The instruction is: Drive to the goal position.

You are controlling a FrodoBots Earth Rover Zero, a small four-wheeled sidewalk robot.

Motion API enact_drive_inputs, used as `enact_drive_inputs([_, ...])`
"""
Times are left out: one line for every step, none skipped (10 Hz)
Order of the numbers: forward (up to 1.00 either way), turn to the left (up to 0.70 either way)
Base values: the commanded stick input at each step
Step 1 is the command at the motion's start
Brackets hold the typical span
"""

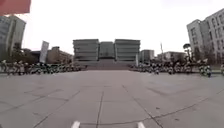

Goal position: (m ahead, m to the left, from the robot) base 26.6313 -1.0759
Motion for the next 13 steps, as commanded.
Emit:
enact_drive_inputs([0.60, 0.00])
enact_drive_inputs([0.60, 0.00])
enact_drive_inputs([0.60, 0.00])
enact_drive_inputs([0.60, 0.00])
enact_drive_inputs([0.60, 0.00])
enact_drive_inputs([0.60, 0.00])
enact_drive_inputs([0.60, 0.00])
enact_drive_inputs([0.60, 0.00])
enact_drive_inputs([0.60, 0.00])
enact_drive_inputs([0.60, 0.00])
enact_drive_inputs([0.60, 0.00])
enact_drive_inputs([0.60, 0.00])
enact_drive_inputs([0.60, 0.02])
